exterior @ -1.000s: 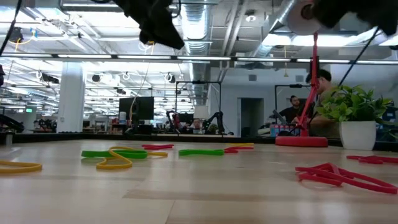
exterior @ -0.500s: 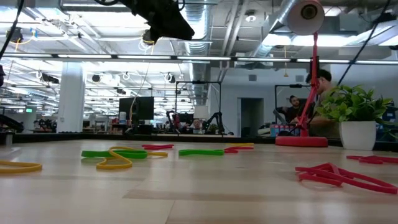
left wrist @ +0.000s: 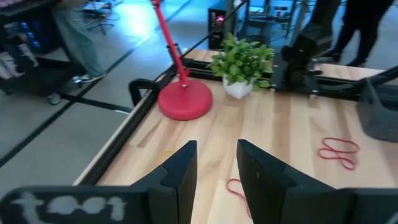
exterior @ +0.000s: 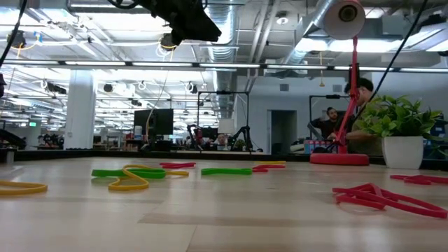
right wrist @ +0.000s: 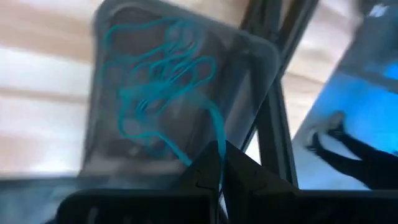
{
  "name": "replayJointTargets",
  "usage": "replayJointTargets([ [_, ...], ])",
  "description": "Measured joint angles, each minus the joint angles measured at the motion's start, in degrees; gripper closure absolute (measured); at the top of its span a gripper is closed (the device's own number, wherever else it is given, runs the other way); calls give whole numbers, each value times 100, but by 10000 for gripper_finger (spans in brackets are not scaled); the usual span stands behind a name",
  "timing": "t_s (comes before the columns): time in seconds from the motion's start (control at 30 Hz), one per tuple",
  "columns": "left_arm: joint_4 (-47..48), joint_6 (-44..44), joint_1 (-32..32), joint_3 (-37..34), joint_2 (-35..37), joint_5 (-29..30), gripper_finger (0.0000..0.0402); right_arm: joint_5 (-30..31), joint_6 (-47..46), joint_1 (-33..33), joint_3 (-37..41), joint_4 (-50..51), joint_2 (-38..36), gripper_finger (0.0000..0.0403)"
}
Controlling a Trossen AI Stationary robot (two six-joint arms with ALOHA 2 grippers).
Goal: Pick and place items into bin
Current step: Put the blue rubber band into the black bin, then put the yellow rubber band into the black bin
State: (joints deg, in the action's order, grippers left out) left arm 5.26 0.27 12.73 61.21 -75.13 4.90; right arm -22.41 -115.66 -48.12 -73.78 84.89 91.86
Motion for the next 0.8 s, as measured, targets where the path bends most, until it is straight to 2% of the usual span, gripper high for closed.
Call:
replayJointTargets([
  [0.13,0,0,2,0,0,-186,297,0,3,40,0,152,376,387],
  [0.33,0,-4,2,0,0,-402,297,0,44,158,0,-244,600,349],
  [0.63,-2,-101,0,0,1,-472,297,-185,63,268,2,-558,505,301],
  [0.8,15,-199,0,33,2,-618,297,-275,372,494,-195,-592,38,288],
])
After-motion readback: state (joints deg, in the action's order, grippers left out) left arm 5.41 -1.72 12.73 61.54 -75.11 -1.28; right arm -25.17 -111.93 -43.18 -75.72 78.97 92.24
